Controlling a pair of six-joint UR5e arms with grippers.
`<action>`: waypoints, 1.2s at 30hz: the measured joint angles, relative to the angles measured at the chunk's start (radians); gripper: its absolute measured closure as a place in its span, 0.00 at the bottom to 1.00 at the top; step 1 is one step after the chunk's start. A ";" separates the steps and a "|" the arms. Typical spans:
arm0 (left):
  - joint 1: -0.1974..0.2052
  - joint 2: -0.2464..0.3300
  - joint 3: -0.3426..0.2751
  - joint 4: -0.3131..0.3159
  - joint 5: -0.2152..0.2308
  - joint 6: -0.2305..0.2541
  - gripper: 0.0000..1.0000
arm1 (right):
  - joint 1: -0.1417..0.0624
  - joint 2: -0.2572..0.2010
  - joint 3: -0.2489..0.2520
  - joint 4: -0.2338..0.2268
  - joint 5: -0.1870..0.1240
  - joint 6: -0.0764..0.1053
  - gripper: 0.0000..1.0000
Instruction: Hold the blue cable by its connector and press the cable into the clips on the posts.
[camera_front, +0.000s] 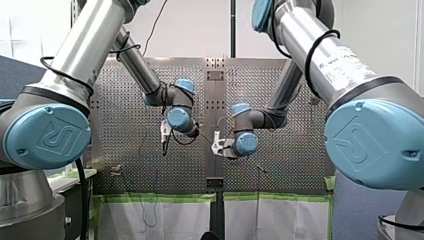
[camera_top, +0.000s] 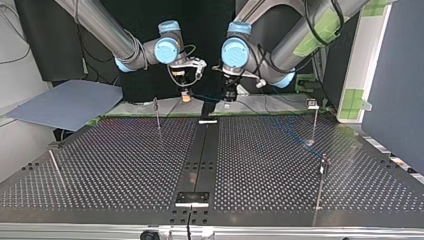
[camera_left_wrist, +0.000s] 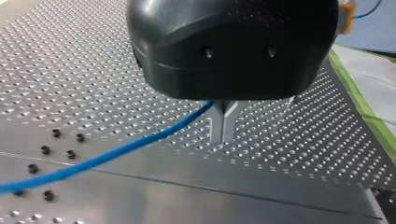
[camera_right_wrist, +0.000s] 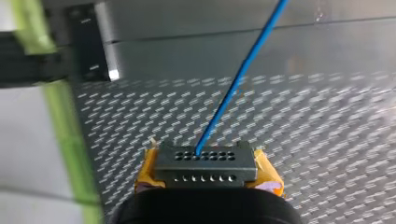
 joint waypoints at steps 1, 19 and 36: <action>0.000 -0.009 0.000 0.009 0.000 -0.002 1.00 | -0.002 0.008 0.008 -0.008 0.000 0.001 1.00; -0.004 -0.148 0.000 0.078 0.018 -0.030 1.00 | -0.067 0.160 0.153 -0.163 0.003 0.011 1.00; -0.030 -0.253 0.024 0.107 0.028 -0.025 1.00 | -0.117 0.178 0.163 -0.263 0.008 0.015 1.00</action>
